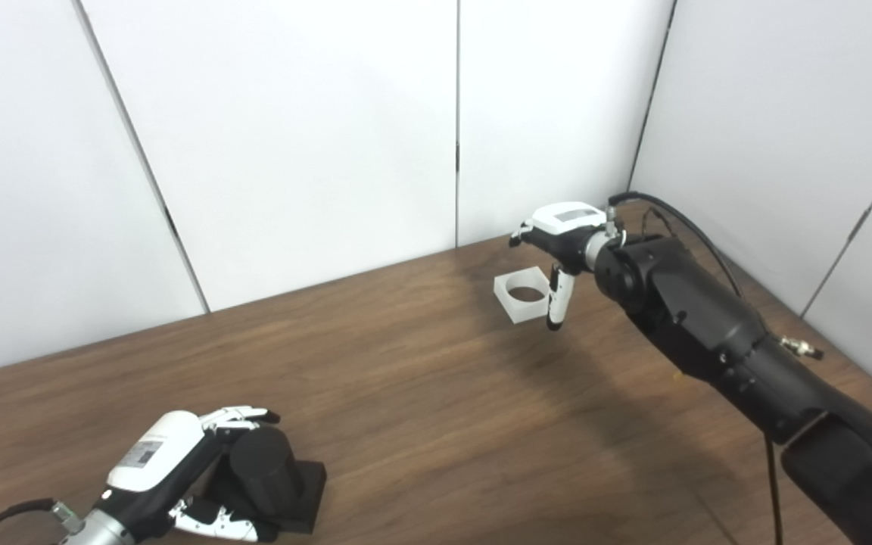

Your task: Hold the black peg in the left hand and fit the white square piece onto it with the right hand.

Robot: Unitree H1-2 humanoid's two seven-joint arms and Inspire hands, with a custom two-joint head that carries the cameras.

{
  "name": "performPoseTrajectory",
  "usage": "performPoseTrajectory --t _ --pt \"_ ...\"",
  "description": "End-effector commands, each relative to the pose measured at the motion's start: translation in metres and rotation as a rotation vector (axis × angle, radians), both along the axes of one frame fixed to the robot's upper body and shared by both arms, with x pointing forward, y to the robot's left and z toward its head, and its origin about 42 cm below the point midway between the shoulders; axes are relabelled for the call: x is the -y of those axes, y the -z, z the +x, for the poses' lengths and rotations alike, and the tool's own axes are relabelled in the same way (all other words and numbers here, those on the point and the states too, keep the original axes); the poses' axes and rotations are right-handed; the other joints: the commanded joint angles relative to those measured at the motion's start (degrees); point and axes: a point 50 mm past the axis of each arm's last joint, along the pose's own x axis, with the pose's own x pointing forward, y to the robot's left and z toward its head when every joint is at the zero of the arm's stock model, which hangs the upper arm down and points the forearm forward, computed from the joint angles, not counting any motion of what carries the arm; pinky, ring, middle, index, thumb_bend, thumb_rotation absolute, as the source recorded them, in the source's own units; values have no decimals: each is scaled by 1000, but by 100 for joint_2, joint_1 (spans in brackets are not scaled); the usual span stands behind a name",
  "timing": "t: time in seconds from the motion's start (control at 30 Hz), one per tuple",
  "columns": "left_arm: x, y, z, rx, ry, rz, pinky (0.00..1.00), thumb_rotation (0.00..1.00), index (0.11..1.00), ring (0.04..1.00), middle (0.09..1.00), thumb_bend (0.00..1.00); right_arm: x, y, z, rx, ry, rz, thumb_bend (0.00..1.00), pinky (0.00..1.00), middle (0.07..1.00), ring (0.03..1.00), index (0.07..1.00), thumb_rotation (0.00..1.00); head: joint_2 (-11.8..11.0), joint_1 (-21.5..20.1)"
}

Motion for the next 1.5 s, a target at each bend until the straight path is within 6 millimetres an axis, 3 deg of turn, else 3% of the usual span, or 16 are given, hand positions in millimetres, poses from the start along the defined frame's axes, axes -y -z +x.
performPoseTrajectory --t 0.0,0.53,0.87,1.07,1.13,1.17,1.47 --pt "-20 36 -23 -130 18 163 737 57 489 847 824 523 1 -28 11 82 0 -32 902 887 963 941 883 120 14 12" --pt "-16 32 -28 -122 28 155 720 55 489 839 817 523 4 12 32 27 17 -10 858 849 918 906 854 106 82 143" --pt "-13 26 -32 -118 29 148 718 53 488 834 812 522 5 33 35 32 -1 53 815 814 905 895 812 117 157 248" --pt "-11 22 -34 -127 19 146 714 52 489 836 813 522 2 41 37 34 -12 40 749 774 872 867 675 118 211 303" --pt "-11 22 -34 -130 15 146 718 52 489 838 815 522 2 43 38 40 -17 40 567 768 842 857 528 134 218 305" --pt "-11 21 -34 -128 16 143 721 52 489 837 815 522 2 43 38 44 -20 39 543 762 830 854 508 136 229 303" --pt "-9 19 -34 -127 18 149 701 52 488 829 810 522 2 40 38 49 -43 67 518 741 762 812 483 130 290 317"
